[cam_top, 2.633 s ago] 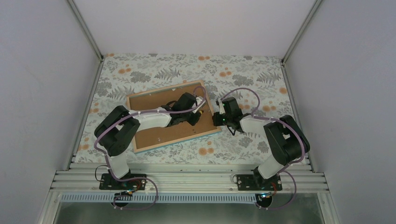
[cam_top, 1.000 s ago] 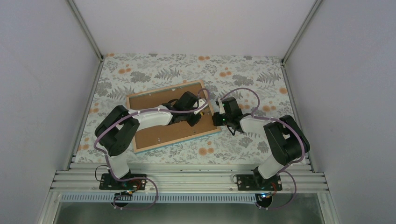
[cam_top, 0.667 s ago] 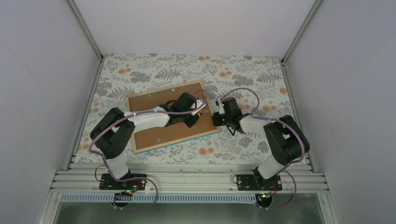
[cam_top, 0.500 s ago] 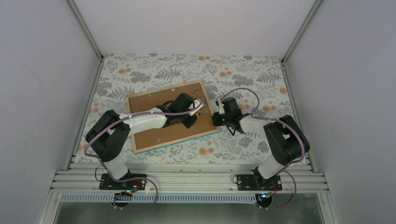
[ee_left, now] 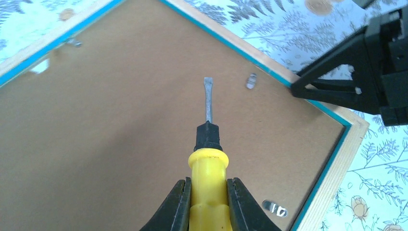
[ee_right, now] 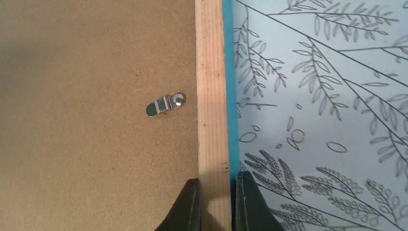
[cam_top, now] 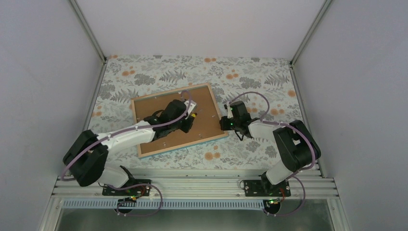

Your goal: Take the photo out of the frame

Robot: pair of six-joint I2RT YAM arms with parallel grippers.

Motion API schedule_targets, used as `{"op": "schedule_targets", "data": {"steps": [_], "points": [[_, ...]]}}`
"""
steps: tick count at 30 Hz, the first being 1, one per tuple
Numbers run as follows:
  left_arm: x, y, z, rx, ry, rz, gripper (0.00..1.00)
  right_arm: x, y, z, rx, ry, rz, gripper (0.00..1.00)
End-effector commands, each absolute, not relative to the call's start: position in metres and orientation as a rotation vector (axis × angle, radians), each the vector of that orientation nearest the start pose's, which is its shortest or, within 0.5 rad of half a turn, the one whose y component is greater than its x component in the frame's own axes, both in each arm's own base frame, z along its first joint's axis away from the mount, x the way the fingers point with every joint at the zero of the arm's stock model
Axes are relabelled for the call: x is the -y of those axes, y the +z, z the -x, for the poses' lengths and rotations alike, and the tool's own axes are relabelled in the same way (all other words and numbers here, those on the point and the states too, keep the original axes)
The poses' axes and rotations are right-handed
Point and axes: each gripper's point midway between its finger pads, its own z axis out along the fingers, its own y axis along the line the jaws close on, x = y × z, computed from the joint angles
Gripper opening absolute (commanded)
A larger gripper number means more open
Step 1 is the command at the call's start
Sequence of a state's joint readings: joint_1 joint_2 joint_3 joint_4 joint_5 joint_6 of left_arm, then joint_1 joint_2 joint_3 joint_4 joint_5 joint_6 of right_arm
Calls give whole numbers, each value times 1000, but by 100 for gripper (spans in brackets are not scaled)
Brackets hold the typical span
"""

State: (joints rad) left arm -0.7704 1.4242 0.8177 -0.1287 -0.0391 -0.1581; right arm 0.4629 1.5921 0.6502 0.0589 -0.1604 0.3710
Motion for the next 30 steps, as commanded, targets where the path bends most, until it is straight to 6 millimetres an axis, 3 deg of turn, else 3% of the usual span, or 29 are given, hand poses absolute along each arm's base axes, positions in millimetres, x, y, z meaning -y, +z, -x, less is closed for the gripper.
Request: {"op": "schedule_targets", "data": {"steps": [1, 9, 14, 18, 26, 30], "points": [[252, 136, -297, -2213, -426, -487, 2, -169, 23, -320, -2539, 528, 15, 4], [225, 149, -287, -2173, -440, -321, 2, -140, 30, -320, -2510, 447, -168, 4], [217, 171, -279, -2099, -509, -262, 2, -120, 34, -316, -2481, 410, -297, 4], [211, 176, -276, -2094, -507, -233, 2, -105, 34, -306, -2467, 390, -425, 4], [202, 183, -268, -2070, -538, -193, 2, -97, 36, -282, -2459, 412, -480, 4], [202, 183, -267, -2071, -544, -185, 2, -103, 31, -273, -2506, 439, -423, 11]]}}
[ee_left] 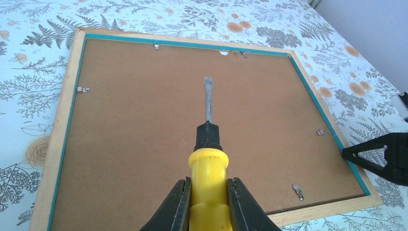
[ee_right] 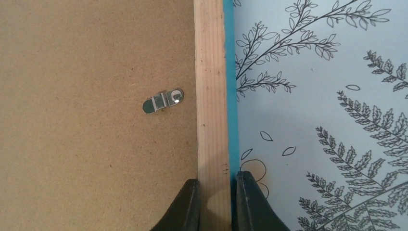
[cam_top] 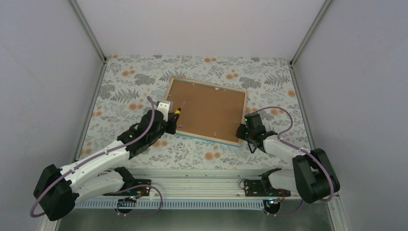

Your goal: Take the photo out of the frame

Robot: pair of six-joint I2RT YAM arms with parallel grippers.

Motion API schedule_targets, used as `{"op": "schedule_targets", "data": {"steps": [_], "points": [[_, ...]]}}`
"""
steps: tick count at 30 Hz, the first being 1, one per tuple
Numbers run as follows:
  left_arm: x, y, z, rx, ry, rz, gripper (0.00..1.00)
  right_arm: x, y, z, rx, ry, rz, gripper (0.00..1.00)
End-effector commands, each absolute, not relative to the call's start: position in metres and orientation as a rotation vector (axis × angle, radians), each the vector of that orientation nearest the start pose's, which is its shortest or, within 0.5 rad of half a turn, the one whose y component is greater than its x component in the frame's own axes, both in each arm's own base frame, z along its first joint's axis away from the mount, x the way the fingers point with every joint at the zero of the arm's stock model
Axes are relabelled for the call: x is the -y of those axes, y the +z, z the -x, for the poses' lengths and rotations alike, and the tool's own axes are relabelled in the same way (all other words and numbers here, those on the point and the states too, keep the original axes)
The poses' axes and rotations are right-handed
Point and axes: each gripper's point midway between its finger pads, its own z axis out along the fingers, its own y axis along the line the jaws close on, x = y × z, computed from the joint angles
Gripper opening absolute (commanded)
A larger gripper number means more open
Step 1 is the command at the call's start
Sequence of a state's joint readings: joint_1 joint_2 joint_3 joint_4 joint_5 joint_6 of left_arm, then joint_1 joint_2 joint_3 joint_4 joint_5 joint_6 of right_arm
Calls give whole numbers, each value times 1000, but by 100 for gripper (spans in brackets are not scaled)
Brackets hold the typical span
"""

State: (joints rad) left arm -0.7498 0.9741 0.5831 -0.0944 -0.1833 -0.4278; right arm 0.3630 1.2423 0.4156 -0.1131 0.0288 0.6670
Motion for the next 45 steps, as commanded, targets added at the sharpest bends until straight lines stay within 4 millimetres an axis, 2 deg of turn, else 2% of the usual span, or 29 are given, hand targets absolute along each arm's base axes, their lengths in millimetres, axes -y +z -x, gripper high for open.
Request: {"op": "schedule_targets", "data": {"steps": [1, 5, 10, 17, 21, 29, 35, 39, 41, 45], "points": [[201, 182, -267, -2073, -544, -183, 2, -106, 31, -272, -2513, 450, -410, 14], [197, 183, -266, -2070, -543, -157, 2, -111, 31, -266, -2537, 476, -367, 31], [194, 186, -264, -2055, -549, -151, 2, -119, 30, -257, -2588, 499, -295, 42], [195, 184, -263, -2057, -558, -152, 2, -143, 26, -236, -2660, 582, -191, 47], [194, 185, -262, -2053, -556, -153, 2, -162, 31, -225, -2678, 641, -132, 50], [189, 189, -260, -2037, -549, -141, 2, -220, 45, -208, -2685, 793, 12, 52], [184, 190, -259, -2035, -535, -128, 2, -277, 55, -196, -2686, 862, 197, 55], [180, 191, -258, -2030, -527, -117, 2, -308, 63, -189, -2674, 896, 321, 55], [179, 191, -258, -2027, -520, -112, 2, -322, 68, -186, -2663, 927, 383, 56], [176, 189, -258, -2034, -505, -108, 2, -329, 69, -186, -2655, 920, 452, 57]]}}
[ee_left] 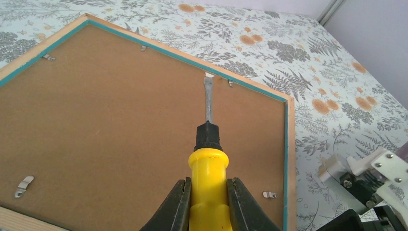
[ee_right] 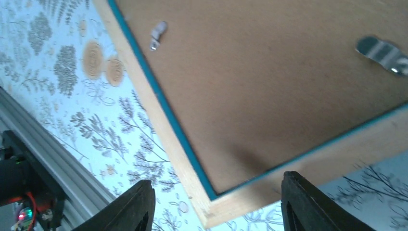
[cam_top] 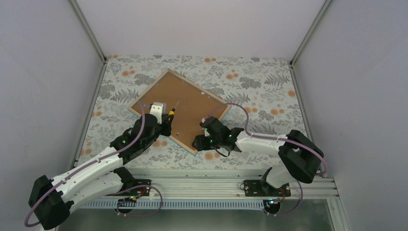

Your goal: Take the photo out of the frame

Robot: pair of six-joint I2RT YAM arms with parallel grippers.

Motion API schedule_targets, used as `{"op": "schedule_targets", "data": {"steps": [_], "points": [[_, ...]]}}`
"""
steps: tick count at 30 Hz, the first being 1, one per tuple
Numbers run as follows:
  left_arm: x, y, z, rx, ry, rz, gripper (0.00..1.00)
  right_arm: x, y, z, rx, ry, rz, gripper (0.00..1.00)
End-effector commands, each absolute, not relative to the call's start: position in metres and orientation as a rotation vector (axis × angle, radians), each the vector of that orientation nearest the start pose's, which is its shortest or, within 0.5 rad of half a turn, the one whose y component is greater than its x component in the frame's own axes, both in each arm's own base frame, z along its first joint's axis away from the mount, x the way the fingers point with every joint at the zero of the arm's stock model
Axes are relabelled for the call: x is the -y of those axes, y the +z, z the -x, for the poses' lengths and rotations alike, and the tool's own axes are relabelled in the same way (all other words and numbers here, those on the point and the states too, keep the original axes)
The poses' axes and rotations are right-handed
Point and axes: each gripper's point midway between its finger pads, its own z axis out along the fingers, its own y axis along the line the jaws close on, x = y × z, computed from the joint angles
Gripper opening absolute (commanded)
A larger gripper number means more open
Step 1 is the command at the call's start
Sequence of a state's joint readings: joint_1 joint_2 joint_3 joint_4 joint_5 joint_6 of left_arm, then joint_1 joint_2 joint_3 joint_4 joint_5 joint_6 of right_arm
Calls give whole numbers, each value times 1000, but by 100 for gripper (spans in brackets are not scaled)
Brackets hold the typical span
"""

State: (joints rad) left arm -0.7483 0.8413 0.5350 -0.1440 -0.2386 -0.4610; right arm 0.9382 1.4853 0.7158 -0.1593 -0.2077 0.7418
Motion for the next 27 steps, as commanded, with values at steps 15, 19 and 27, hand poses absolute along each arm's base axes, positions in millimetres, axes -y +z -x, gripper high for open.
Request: {"op": "schedule_targets", "data": {"steps": [15, 19, 27], "points": [[170, 178, -259, -2040, -488, -96, 2, -253, 132, -306, -2386, 579, 539, 58], [171, 175, -260, -2042, -495, -103, 2, -241, 130, -344, -2381, 506, 553, 58], [174, 161, -266, -2073, -486, -114, 2, -218, 101, -414, -2423, 471, 513, 56]]}}
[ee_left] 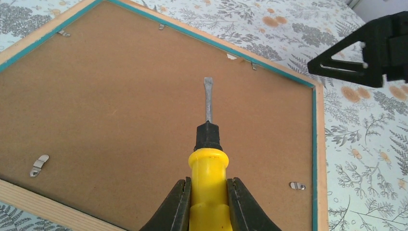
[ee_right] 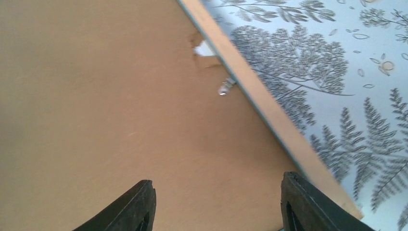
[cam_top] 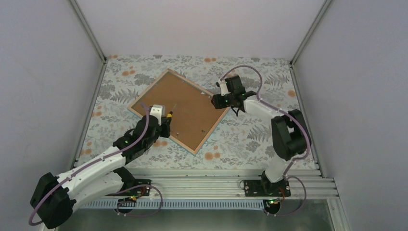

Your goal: Take the photo out of the frame

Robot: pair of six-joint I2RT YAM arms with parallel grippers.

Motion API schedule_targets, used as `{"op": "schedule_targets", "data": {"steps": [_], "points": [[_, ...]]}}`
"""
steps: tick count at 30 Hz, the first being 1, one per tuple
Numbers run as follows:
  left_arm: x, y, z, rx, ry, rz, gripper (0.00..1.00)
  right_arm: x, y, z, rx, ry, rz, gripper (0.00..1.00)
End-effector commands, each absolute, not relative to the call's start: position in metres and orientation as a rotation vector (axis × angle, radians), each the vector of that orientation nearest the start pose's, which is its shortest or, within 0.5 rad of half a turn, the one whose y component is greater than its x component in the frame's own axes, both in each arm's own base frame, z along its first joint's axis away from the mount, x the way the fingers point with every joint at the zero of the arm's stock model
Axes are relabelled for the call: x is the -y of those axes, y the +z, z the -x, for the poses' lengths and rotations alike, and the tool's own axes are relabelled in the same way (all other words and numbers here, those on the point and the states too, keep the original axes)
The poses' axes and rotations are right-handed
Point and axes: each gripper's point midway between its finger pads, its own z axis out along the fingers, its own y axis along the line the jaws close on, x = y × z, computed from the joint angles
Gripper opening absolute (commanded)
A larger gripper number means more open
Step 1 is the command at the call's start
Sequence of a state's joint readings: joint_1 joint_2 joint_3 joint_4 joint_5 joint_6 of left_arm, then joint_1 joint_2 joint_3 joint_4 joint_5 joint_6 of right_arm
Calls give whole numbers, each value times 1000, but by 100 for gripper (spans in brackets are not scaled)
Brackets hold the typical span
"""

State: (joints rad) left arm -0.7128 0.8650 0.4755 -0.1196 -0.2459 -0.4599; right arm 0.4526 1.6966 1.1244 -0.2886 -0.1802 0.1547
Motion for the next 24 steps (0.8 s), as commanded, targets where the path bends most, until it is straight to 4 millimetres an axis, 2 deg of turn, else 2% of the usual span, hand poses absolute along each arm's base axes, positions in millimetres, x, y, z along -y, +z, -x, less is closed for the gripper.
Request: {"op": "schedule_targets", "data": {"steps": [1, 5, 11, 18, 24], "points": [[175, 159, -267, -2076, -486, -118, 2, -217, 94, -420, -2438, 471, 514, 56], [177, 154, -272, -2086, -487, -127, 2, -214, 78, -440, -2461, 500, 530, 55], [179, 145, -276, -2107, -490, -141, 2, -220, 50, -453, -2520, 515, 589, 51], [182, 138, -280, -2127, -505, -153, 2, -223, 31, -460, -2553, 518, 617, 48], [185, 136, -280, -2133, -519, -168, 3, -220, 18, -452, -2590, 523, 613, 39]]}}
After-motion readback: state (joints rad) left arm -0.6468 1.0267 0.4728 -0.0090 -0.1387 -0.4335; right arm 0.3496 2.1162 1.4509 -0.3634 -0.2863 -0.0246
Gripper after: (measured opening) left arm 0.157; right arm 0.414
